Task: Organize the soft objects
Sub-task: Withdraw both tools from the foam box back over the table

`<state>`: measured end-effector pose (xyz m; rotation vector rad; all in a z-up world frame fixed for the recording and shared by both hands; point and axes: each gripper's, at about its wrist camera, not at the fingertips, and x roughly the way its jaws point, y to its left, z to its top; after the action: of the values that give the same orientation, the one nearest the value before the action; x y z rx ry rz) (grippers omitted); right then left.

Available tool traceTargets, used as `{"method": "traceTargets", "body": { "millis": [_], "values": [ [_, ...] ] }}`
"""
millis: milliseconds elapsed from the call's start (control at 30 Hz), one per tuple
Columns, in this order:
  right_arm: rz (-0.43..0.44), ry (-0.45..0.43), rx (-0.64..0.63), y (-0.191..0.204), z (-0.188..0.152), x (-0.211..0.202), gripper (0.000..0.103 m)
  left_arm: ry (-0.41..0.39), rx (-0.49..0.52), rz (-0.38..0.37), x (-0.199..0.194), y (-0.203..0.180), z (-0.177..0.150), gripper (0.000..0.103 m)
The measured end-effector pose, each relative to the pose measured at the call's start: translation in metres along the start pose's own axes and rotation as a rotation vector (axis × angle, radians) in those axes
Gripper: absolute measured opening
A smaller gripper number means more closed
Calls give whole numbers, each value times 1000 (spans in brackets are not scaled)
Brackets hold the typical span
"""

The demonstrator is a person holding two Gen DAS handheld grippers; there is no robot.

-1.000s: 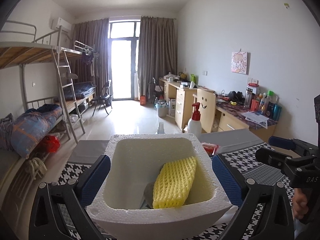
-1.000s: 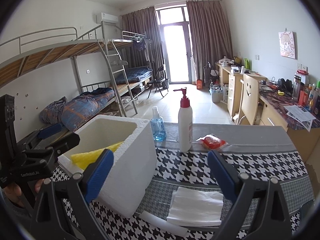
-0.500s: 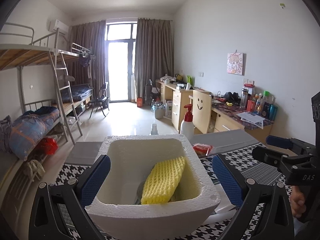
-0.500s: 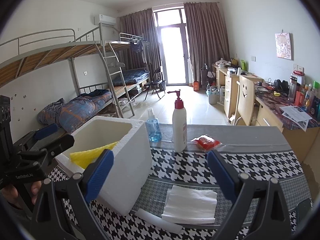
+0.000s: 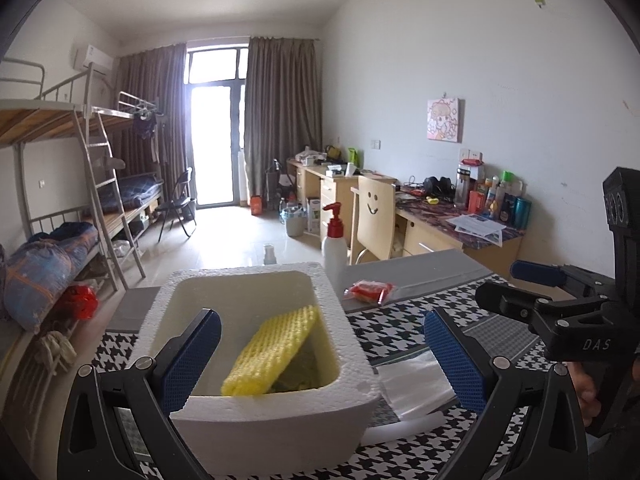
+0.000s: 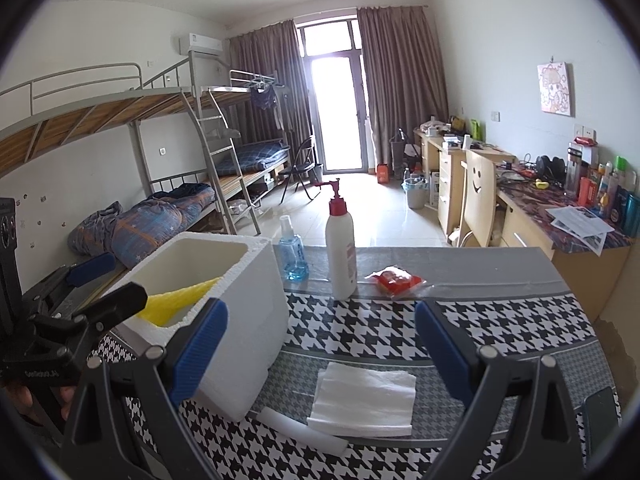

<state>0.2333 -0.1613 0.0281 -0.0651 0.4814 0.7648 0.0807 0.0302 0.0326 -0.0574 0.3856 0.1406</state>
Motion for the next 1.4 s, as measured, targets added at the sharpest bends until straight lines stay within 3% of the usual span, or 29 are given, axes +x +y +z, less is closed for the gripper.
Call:
{"method": "traceTargets", "body": {
  "millis": [833, 1400],
  "values": [
    [-82, 4, 42, -30, -18, -16, 97, 10, 18, -115, 7, -38, -4, 102],
    [-109, 25, 87, -49, -29, -14, 97, 36, 11, -153, 15, -55, -20, 102]
  ]
}}
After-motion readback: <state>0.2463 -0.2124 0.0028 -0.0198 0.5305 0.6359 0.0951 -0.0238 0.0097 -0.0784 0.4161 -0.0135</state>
